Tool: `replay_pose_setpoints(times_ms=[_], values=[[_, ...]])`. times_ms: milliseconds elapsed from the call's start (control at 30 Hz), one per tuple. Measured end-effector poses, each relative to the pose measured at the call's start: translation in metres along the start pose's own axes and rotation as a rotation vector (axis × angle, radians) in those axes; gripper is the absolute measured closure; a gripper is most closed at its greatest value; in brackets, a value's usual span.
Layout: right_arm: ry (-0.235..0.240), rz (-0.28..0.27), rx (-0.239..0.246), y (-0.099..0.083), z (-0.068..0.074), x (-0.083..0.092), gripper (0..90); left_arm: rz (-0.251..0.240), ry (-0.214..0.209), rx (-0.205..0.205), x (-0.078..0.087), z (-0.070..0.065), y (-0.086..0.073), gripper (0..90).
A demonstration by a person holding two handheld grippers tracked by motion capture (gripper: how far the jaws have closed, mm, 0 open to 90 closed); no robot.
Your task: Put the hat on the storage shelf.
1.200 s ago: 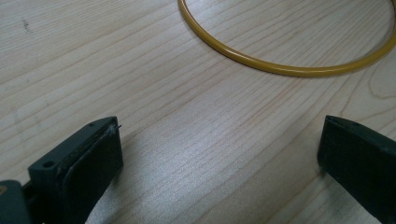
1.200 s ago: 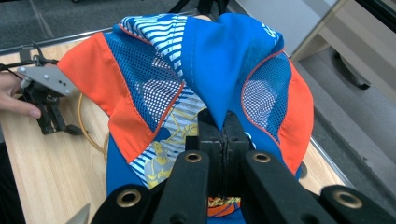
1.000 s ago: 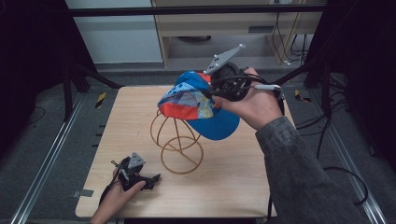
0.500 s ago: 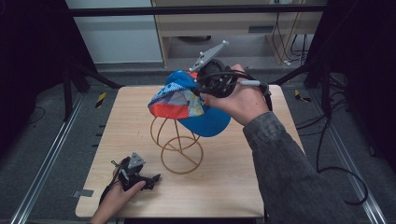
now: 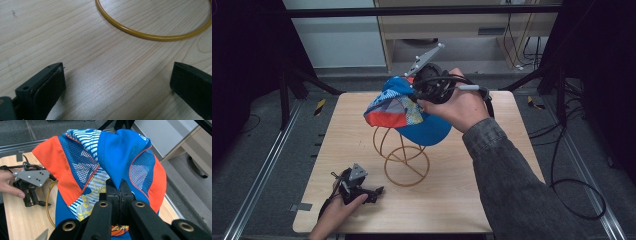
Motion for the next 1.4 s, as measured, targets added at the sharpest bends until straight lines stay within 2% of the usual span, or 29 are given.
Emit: replay_pose_setpoints(times_ms=[800, 1233, 1400], values=[[0.046, 0.009, 0.033, 0.011, 0.015, -0.022, 89.9, 0.000, -0.001, 0.000, 0.000, 0.000, 0.000, 0.0], [0.087, 0.054, 0.067, 0.013, 0.031, -0.046, 89.8, 0.000, -0.001, 0.002, 0.000, 0.000, 0.000, 0.0], [0.092, 0.057, 0.068, 0.014, 0.032, -0.049, 89.8, 0.000, -0.001, 0.001, 0.000, 0.000, 0.000, 0.0]])
Point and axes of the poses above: each handheld gripper's, and its own axes: x roughly backward along the jaws, y roughly out of its top, z roughly to its left, the point moved 2 cm from there along -x, roughly forward along the jaws, and after that the axes turned 3 degrees about -y, right-handed, at the moved point
